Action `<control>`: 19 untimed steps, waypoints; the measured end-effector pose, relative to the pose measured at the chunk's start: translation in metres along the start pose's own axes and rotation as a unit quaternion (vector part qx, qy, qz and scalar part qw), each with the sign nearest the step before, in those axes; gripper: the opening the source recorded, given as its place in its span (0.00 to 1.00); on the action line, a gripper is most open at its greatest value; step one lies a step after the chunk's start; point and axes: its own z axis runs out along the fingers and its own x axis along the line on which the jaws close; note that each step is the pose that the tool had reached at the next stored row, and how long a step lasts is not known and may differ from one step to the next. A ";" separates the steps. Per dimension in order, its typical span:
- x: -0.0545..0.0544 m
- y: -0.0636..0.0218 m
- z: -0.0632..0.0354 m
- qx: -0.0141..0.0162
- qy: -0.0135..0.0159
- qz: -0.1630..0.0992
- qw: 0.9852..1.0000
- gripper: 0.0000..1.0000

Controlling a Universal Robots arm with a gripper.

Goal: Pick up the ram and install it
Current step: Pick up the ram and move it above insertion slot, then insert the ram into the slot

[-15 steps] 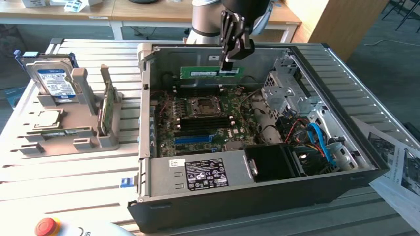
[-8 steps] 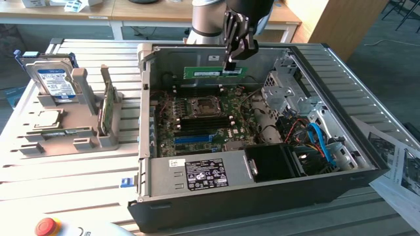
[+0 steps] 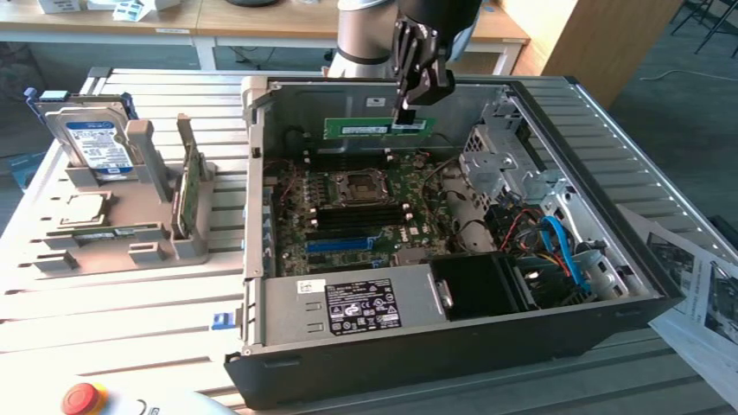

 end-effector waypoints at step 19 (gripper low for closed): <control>-0.003 -0.0003 0.0004 0.000 0.000 0.000 1.000 0.12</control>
